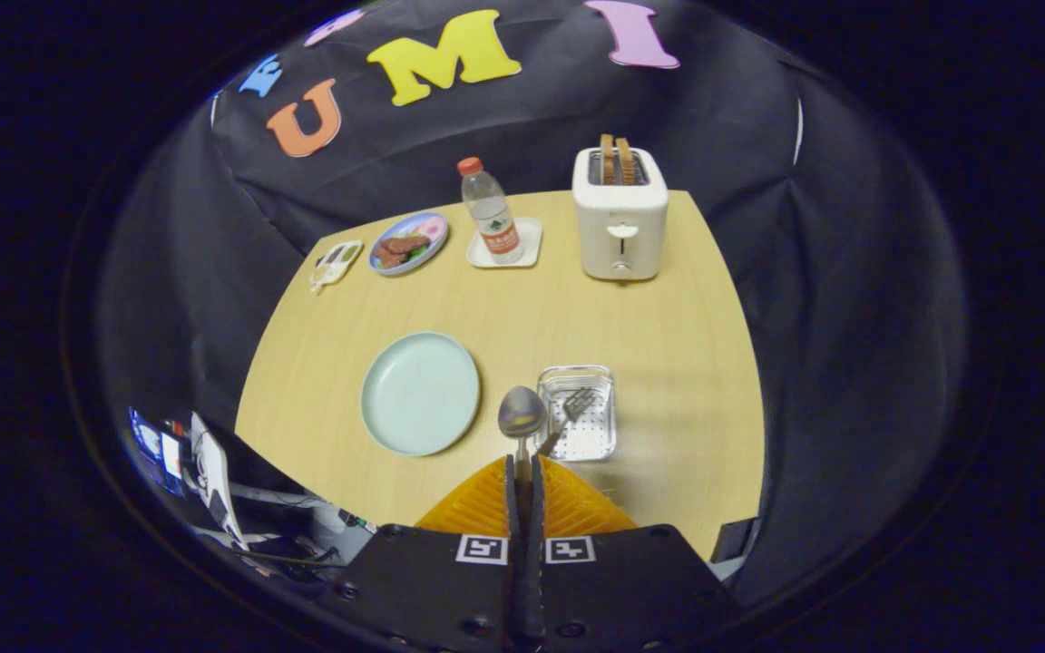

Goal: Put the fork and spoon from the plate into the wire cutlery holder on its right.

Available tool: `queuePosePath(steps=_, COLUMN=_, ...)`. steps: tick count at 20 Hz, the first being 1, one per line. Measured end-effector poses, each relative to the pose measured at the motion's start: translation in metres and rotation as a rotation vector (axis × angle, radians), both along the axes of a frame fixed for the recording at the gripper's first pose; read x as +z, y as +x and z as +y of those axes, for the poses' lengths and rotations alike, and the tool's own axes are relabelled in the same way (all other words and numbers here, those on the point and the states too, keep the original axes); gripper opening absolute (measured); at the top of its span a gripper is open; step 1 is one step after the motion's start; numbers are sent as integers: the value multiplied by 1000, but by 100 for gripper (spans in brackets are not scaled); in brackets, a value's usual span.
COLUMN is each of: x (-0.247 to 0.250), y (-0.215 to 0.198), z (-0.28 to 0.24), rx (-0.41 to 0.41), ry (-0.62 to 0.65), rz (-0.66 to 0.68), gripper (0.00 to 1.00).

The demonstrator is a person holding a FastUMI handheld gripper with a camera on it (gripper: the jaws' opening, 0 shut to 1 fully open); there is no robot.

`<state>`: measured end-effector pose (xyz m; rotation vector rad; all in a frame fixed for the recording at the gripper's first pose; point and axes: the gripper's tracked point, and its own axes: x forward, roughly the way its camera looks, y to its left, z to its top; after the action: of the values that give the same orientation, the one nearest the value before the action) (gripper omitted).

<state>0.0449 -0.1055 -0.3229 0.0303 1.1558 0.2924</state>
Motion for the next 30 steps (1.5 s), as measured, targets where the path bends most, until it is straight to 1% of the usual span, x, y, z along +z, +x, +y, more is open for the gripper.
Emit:
queuePosePath(steps=4, x=-8, y=4, z=-23, rx=-42, ry=-6, rz=24, gripper=0)
queuePosePath(steps=8, x=-20, y=15, z=-17, rx=-74, ry=0, rz=57, gripper=1)
queuePosePath(steps=14, x=-34, y=27, z=-7, rx=-90, ry=-25, rz=86, gripper=1)
queuePosePath(steps=17, x=-39, y=30, z=-11, rx=-72, ry=-66, rz=79, gripper=1)
queuePosePath(steps=19, x=-38, y=33, z=-16, rx=-84, ry=-92, rz=60, gripper=3)
queuePosePath(steps=22, x=-34, y=35, z=-15, rx=-102, ry=-87, rz=46, gripper=13)
queuePosePath(steps=23, x=-34, y=34, z=-15, rx=-101, ry=-84, rz=41, gripper=14)
queuePosePath(steps=26, x=-30, y=31, z=-14, rx=-96, ry=-75, rz=22, gripper=36)
queuePosePath(steps=28, x=-28, y=29, z=-11, rx=-95, ry=-69, rz=4, gripper=53)
queuePosePath(steps=30, x=-23, y=25, z=-4, rx=-94, ry=-54, rz=-14, gripper=57)
